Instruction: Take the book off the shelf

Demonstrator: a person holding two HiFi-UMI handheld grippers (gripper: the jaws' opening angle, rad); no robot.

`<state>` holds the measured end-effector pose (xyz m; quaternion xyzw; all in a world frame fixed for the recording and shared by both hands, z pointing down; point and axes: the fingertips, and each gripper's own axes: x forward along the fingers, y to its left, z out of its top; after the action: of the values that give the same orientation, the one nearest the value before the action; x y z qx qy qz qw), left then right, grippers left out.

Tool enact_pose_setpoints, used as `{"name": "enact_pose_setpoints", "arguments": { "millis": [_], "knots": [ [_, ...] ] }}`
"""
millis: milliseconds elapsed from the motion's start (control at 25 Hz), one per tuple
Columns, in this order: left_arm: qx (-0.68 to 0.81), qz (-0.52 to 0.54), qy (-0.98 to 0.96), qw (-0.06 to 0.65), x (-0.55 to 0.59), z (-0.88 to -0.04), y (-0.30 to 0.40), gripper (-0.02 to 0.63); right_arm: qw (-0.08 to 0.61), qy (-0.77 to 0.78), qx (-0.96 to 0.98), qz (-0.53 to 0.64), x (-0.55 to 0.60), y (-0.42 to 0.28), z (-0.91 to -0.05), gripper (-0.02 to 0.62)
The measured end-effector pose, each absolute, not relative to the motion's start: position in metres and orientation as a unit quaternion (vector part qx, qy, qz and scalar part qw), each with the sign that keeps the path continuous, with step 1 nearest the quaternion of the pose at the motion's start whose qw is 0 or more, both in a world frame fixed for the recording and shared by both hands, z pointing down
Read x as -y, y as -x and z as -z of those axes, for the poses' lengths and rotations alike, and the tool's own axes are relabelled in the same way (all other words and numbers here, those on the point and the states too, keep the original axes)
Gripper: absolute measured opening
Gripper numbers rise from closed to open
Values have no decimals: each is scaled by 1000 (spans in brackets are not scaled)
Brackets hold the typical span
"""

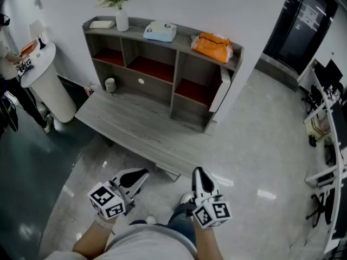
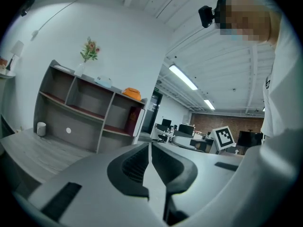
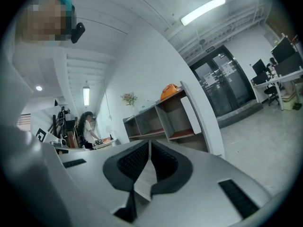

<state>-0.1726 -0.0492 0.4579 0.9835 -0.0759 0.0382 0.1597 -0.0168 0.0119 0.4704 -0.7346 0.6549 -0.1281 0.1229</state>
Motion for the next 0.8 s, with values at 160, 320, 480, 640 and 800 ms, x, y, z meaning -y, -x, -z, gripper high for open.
{"name": "enact_pose_setpoints", "arguments": {
  "millis": [160, 320, 480, 640, 800],
  "knots": [
    [95, -41, -981, 165, 70, -461, 135, 17, 119, 726, -663, 139, 13, -24, -474, 28],
    [109, -45, -980, 162, 86, -461, 88, 17, 119, 714, -673, 150, 33, -70, -478, 28],
    [130, -45, -978, 157, 102, -457, 40, 18, 122, 700, -687, 149, 49, -110, -471, 28],
    [149, -41, -977, 146, 117, -450, -15, 49, 131, 690, -695, 153, 58, -152, -469, 28],
    [160, -39, -977, 135, 132, -442, -71, 114, 137, 688, -695, 156, 62, -193, -464, 28]
  ]
}}
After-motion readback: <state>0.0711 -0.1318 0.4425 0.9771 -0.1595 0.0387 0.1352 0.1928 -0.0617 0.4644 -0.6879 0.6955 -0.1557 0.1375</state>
